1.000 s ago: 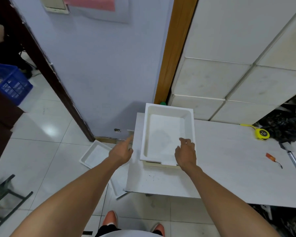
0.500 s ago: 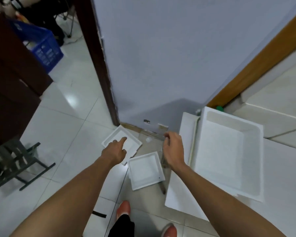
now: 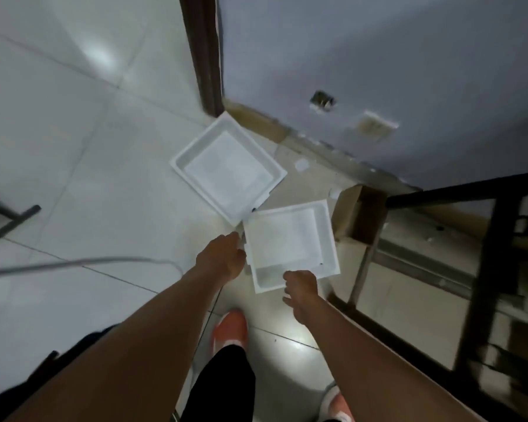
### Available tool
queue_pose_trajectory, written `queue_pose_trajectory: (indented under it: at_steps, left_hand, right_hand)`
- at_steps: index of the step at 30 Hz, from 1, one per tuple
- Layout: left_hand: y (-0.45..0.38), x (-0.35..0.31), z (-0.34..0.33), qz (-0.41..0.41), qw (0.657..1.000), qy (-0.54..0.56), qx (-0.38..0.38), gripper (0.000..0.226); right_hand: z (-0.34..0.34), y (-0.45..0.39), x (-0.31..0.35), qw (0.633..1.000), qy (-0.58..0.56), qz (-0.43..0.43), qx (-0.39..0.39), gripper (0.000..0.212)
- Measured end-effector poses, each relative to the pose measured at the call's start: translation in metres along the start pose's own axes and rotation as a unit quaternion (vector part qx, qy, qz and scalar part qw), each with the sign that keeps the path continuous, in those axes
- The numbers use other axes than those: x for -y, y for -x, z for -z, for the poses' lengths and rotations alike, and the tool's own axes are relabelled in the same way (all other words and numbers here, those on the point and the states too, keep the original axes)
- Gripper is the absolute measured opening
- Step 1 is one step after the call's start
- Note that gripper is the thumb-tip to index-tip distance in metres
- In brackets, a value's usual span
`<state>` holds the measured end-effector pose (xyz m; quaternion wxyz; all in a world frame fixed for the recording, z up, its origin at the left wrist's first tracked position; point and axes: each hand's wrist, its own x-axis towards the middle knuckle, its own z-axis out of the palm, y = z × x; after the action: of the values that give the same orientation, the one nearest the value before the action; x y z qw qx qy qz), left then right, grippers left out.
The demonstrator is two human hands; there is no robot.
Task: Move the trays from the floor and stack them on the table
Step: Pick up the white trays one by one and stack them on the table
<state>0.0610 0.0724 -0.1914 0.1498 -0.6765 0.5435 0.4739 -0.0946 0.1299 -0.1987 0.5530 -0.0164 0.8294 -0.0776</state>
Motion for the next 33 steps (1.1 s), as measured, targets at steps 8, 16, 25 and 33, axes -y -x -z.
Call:
queue_pose_trajectory:
  at_steps: [8, 16, 25, 33]
  left_hand:
    - [-0.126, 0.040, -0.109, -0.005, 0.998, 0.057, 0.010, 0.050]
    - [-0.154, 0.056, -0.141, 0.036, 0.981, 0.169, 0.090, 0.056]
    - [-0.088, 0.029, -0.056, 0.093, 0.980, 0.178, 0.013, 0.054]
    - [0.031, -0.022, 0.094, 0.060, 0.979, 0.103, -0.163, 0.070]
  right_hand:
    - [-0.051, -0.172, -0.058, 0.978, -0.165, -0.127, -0.022, 0.042]
    - [-0.069, -0.212, -0.071, 0.939, -0.301, -0.138, -0.094, 0.043]
    - [-0.025, -0.081, -0.020, 0.953, -0.272, -0.119, -0.065, 0.025]
    - [0.029, 0.108, 0.045, 0.971, -0.236, -0.046, 0.010, 0.021]
